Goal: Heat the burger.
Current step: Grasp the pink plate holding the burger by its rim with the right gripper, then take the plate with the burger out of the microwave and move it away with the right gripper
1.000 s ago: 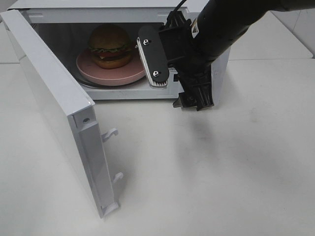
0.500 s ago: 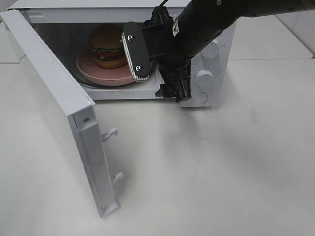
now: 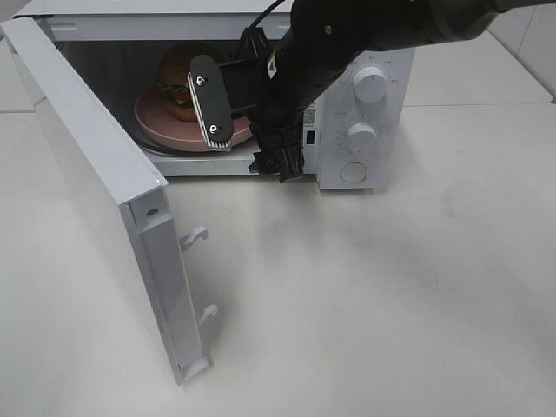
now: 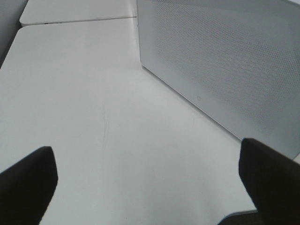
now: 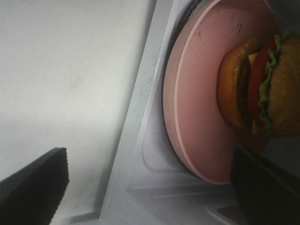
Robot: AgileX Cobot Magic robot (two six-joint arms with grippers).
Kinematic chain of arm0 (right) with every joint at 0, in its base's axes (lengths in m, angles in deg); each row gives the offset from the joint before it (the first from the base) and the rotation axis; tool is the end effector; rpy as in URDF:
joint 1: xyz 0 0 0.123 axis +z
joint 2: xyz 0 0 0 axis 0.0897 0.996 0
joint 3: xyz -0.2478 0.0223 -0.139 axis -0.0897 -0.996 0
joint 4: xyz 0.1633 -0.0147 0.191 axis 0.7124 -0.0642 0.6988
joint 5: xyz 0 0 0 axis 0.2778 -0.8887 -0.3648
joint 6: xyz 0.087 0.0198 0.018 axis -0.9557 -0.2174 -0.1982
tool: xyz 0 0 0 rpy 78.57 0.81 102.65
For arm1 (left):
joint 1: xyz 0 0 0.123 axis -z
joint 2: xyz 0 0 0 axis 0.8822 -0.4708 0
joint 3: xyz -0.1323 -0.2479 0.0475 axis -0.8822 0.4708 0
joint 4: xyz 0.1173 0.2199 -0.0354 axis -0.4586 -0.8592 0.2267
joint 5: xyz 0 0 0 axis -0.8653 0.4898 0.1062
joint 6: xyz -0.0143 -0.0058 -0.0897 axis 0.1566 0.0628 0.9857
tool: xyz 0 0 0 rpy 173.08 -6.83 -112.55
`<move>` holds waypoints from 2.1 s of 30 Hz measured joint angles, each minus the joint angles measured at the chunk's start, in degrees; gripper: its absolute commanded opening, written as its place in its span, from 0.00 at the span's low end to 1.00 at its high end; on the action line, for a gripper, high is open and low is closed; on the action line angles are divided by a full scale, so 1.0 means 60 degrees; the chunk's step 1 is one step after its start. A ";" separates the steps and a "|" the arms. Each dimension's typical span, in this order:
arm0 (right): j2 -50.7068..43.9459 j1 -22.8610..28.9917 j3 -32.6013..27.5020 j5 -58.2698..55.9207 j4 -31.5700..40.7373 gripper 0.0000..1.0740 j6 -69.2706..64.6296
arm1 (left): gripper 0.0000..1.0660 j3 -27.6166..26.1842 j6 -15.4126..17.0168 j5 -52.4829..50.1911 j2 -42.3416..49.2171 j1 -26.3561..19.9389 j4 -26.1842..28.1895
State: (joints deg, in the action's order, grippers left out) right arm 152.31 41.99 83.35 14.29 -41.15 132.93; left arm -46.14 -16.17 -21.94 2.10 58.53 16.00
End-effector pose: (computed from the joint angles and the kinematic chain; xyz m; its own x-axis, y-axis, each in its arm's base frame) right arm 0.3683 0.2681 0.2115 0.3957 -0.9096 -0.1268 -0.7020 -0.2105 -0.6803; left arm -0.0092 -0.0142 0.2816 -0.4436 0.0685 -0.8936 0.1181 0.9929 0.0175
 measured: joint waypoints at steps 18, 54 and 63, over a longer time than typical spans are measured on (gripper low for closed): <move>0.1919 0.0000 0.1919 0.0076 -0.0267 0.81 -0.0477 | 0.92 0.0000 0.0000 0.0000 0.0000 0.0000 0.0000; 0.4278 0.0086 0.5118 -0.1404 0.0067 0.00 -0.1165 | 0.92 0.0000 0.0000 0.0000 0.0000 0.0000 0.0000; 0.4259 0.0095 0.5118 -0.1432 0.0067 0.00 -0.1146 | 0.92 0.0000 0.0000 0.0000 0.0000 0.0000 0.0000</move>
State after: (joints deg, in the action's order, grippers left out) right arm 177.86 42.56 114.06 5.69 -40.75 126.05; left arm -46.14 -16.17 -21.94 2.10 58.53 16.00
